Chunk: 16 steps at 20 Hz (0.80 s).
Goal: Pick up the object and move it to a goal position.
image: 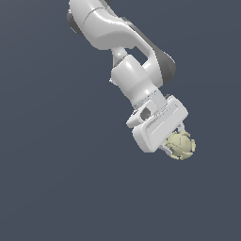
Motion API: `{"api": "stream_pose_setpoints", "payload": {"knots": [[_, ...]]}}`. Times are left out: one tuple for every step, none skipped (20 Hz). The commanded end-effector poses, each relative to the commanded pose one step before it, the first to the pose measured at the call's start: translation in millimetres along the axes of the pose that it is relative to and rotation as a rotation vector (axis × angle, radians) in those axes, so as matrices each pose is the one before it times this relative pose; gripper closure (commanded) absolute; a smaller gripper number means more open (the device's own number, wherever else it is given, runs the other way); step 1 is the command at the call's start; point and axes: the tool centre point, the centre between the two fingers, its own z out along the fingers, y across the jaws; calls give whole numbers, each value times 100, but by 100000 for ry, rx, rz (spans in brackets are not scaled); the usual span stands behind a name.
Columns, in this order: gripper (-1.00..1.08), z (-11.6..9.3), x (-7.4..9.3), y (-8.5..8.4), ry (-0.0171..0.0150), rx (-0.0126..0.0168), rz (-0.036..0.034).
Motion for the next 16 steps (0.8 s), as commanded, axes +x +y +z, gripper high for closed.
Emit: {"api": "stream_pose_setpoints", "payload": {"knots": [[108, -703, 1815, 265, 5647, 1212, -2688], [108, -253, 709, 98, 2227, 539, -1075], [108, -254, 716, 97, 2252, 551, -1090], [108, -255, 723, 96, 2277, 564, -1106], [108, -256, 730, 94, 2302, 578, -1121], [108, -256, 736, 92, 2327, 593, -1136], [108, -257, 743, 90, 2352, 609, -1152], [108, -257, 749, 87, 2376, 626, -1167], [108, -256, 755, 84, 2402, 645, -1182], [108, -256, 761, 80, 2426, 665, -1197], [108, -254, 767, 75, 2450, 688, -1211], [108, -252, 771, 69, 2469, 709, -1222], [108, -242, 750, 62, 2410, 709, -1194], [108, -227, 716, 53, 2306, 696, -1144], [108, -211, 682, 42, 2199, 685, -1091], [108, -195, 646, 33, 2089, 672, -1035]]}}
